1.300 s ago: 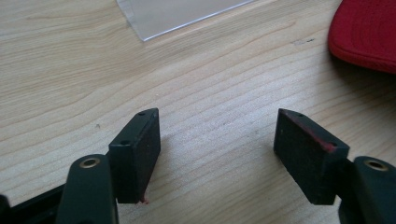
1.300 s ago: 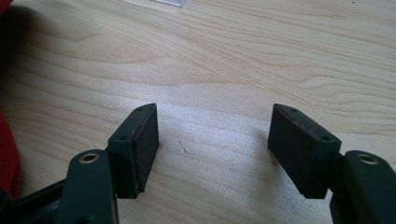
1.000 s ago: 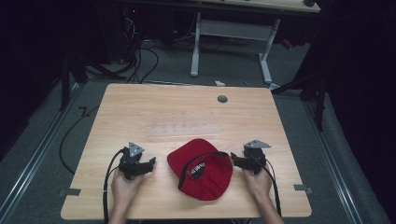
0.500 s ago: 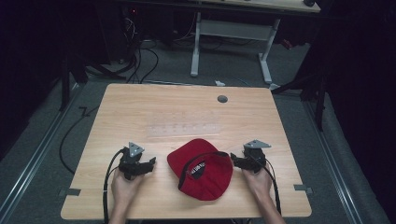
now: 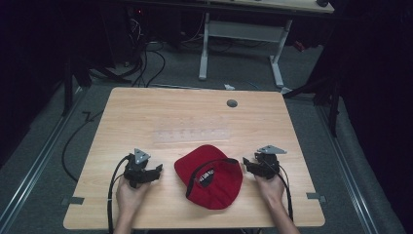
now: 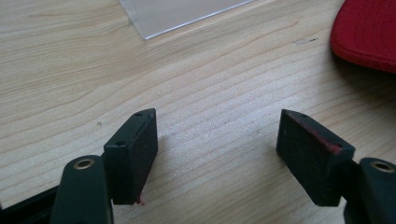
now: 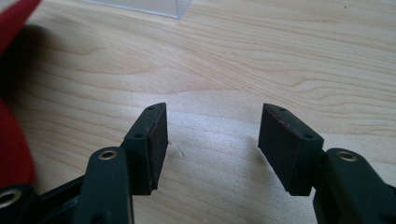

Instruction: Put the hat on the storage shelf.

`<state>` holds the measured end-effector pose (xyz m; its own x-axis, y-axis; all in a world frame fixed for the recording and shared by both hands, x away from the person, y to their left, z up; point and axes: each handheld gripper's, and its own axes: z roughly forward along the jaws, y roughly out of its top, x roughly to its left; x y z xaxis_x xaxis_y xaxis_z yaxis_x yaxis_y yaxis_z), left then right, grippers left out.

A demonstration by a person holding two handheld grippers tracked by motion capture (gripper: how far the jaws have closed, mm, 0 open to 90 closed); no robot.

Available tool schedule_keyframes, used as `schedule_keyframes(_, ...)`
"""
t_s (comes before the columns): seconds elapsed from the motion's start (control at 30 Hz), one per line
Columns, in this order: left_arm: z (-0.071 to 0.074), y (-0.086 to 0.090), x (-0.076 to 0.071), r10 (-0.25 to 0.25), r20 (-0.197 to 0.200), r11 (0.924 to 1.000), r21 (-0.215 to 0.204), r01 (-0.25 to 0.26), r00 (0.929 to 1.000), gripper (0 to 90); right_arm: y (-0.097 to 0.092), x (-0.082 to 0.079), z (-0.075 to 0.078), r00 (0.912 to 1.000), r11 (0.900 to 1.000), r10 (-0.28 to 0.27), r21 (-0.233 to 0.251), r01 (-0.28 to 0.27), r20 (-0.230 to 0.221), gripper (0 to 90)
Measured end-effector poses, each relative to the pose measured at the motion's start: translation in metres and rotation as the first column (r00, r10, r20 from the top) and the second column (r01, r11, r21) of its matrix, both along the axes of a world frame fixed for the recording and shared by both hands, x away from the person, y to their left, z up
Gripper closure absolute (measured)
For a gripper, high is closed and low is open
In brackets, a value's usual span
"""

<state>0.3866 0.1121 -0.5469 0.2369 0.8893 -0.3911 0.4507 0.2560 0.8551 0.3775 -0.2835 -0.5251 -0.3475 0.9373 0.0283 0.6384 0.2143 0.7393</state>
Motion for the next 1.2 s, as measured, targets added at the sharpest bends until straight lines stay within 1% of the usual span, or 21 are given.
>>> schedule_keyframes(0.13, 0.000, 0.000, 0.000, 0.000, 0.000, 1.0000, 0.000, 0.000, 1.0000, 29.6, -0.002, -0.003, 0.004, 1.0000, 0.9995, 0.005, 0.031, -0.005, 0.006, 44.6)
schedule_keyframes(0.23, 0.000, 0.000, 0.000, -0.001, 0.000, 1.0000, 0.000, 0.001, 1.0000, 29.7, -0.002, -0.004, 0.006, 0.9999, 0.9991, 0.009, 0.041, -0.009, 0.011, 45.0)
schedule_keyframes(0.33, 0.000, 0.000, 0.000, -0.001, 0.000, 1.0000, 0.000, 0.001, 1.0000, 29.7, -0.004, -0.007, 0.010, 0.9999, 0.9971, 0.007, 0.076, -0.008, 0.015, 45.0)
schedule_keyframes(0.47, 0.000, 0.000, 0.000, -0.002, 0.001, 1.0000, 0.000, 0.002, 1.0000, 30.1, -0.006, -0.011, 0.015, 0.9992, 0.9943, 0.026, 0.102, -0.029, 0.030, 42.4)
schedule_keyframes(0.5, 0.000, 0.000, 0.000, -0.002, 0.001, 1.0000, 0.000, 0.002, 1.0000, 30.0, -0.006, -0.011, 0.015, 0.9992, 0.9943, 0.026, 0.102, -0.029, 0.030, 42.4)
schedule_keyframes(0.53, 0.000, 0.000, 0.000, -0.002, 0.001, 1.0000, 0.000, 0.002, 1.0000, 30.1, -0.007, -0.014, 0.017, 0.9989, 0.9928, 0.032, 0.114, -0.035, 0.035, 42.1)
schedule_keyframes(0.67, 0.000, 0.000, 0.000, -0.002, 0.001, 1.0000, 0.000, 0.002, 1.0000, 30.1, -0.009, -0.018, 0.021, 0.9983, 0.9902, 0.039, 0.133, -0.044, 0.042, 42.1)
schedule_keyframes(0.73, 0.000, 0.000, 0.000, -0.002, 0.001, 1.0000, 0.000, 0.002, 1.0000, 30.0, -0.009, -0.023, 0.025, 0.9974, 0.9884, 0.043, 0.143, -0.051, 0.058, 42.0)
schedule_keyframes(0.97, 0.000, 0.000, 0.000, -0.002, 0.001, 1.0000, 0.000, 0.002, 1.0000, 30.0, -0.011, -0.031, 0.034, 0.9947, 0.9845, 0.054, 0.161, -0.068, 0.088, 42.0)
schedule_keyframes(1.0, 0.000, 0.000, 0.000, -0.002, 0.000, 1.0000, 0.000, 0.002, 1.0000, 30.0, -0.011, -0.034, 0.036, 0.9944, 0.9829, 0.057, 0.169, -0.072, 0.089, 42.0)
schedule_keyframes(1.2, 0.000, 0.000, 0.000, -0.001, 0.001, 1.0000, -0.001, 0.001, 1.0000, 29.9, -0.010, -0.041, 0.042, 0.9925, 0.9776, 0.074, 0.189, -0.092, 0.097, 41.9)
